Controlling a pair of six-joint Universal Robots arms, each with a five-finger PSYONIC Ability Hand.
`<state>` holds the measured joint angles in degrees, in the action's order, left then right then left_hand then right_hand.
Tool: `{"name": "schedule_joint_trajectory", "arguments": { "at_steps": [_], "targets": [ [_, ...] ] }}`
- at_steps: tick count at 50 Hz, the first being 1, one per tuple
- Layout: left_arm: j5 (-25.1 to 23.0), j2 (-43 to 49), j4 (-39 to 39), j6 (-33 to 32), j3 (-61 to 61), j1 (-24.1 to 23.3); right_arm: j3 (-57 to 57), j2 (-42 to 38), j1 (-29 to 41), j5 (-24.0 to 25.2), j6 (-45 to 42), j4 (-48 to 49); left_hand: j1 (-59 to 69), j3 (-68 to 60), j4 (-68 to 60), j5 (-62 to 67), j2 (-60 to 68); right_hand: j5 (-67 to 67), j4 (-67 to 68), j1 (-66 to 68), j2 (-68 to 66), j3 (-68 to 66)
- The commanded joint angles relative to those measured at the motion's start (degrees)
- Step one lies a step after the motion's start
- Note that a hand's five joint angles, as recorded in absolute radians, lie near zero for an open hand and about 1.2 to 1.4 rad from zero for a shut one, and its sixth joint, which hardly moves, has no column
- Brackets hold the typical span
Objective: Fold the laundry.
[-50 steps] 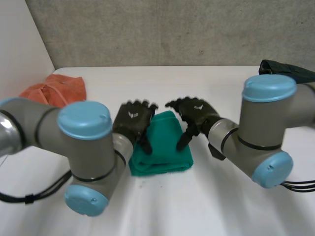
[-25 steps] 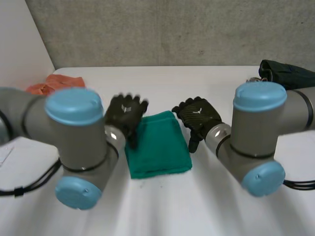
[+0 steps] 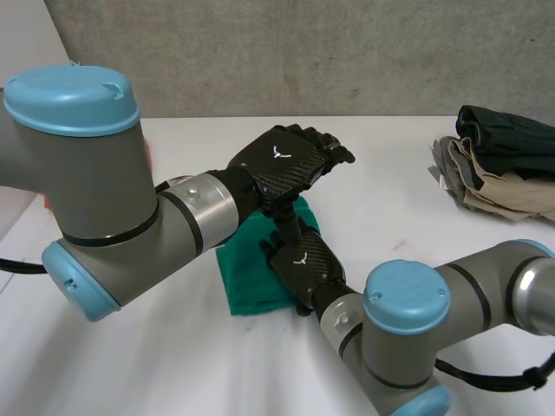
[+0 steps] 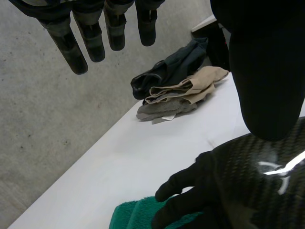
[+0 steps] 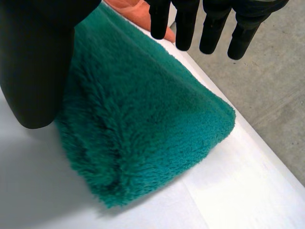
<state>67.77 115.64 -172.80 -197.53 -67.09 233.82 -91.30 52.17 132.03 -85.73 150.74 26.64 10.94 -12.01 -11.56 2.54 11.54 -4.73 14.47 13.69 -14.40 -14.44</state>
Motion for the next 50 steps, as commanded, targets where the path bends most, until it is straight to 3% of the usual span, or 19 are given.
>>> {"name": "schedule_joint_trajectory", "arguments": {
  "at_steps": [1,6,13,17,27,32,43,46,50],
  "targets": [
    [0.61,0.11,-0.34,-0.05,-0.23,0.06,3.67,-3.74,-0.28,0.12,-1.41,0.69,1.12,-0.06,-0.51,-0.47,0.52,-16.29,16.55,17.32,-16.62,-16.58],
    [0.61,-0.16,-0.34,-0.05,-0.14,0.06,4.11,-3.21,-0.37,0.21,-0.97,2.89,1.29,-0.22,-0.67,-0.30,0.69,-35.20,35.47,36.24,-35.53,-35.49],
    [0.61,-0.60,-0.43,0.04,0.12,0.67,6.39,-3.38,-0.28,0.56,-1.23,3.42,1.46,-0.39,-0.84,-0.13,0.86,-35.22,35.48,36.25,-35.55,-35.51],
    [0.70,-0.60,-0.34,0.13,0.12,1.03,8.15,-5.05,-0.37,1.18,-1.32,3.59,1.46,-0.39,-0.84,-0.13,0.86,-64.74,65.00,65.78,-65.07,-65.03],
    [4.39,-3.05,-2.09,0.31,1.35,2.69,18.51,-1.46,-8.80,1.09,0.34,4.21,1.29,-0.23,-0.67,-0.30,0.69,-65.27,65.53,66.31,-65.60,-65.56],
    [6.94,-5.95,-5.87,0.57,2.23,3.05,25.37,0.83,-13.98,2.67,6.57,8.59,1.29,-0.23,-0.67,-0.30,0.69,-65.27,65.53,66.31,-65.60,-65.56],
    [7.47,-7.45,-7.55,0.92,1.70,2.87,35.48,2.86,-34.11,3.28,14.14,18.97,1.29,-0.23,-0.67,-0.30,0.69,-65.27,65.53,66.31,-65.60,-65.56],
    [7.47,-7.45,-7.55,0.92,1.26,2.70,37.33,-0.48,-39.20,5.21,16.51,19.68,1.29,-0.23,-0.67,-0.30,0.69,-65.27,65.53,66.31,-65.60,-65.56],
    [7.47,-7.28,-7.46,0.92,1.09,2.34,37.95,-5.31,-45.27,11.27,19.41,20.29,1.29,-0.23,-0.67,-0.30,0.69,-65.27,65.53,66.31,-65.60,-65.56]
  ]
}}
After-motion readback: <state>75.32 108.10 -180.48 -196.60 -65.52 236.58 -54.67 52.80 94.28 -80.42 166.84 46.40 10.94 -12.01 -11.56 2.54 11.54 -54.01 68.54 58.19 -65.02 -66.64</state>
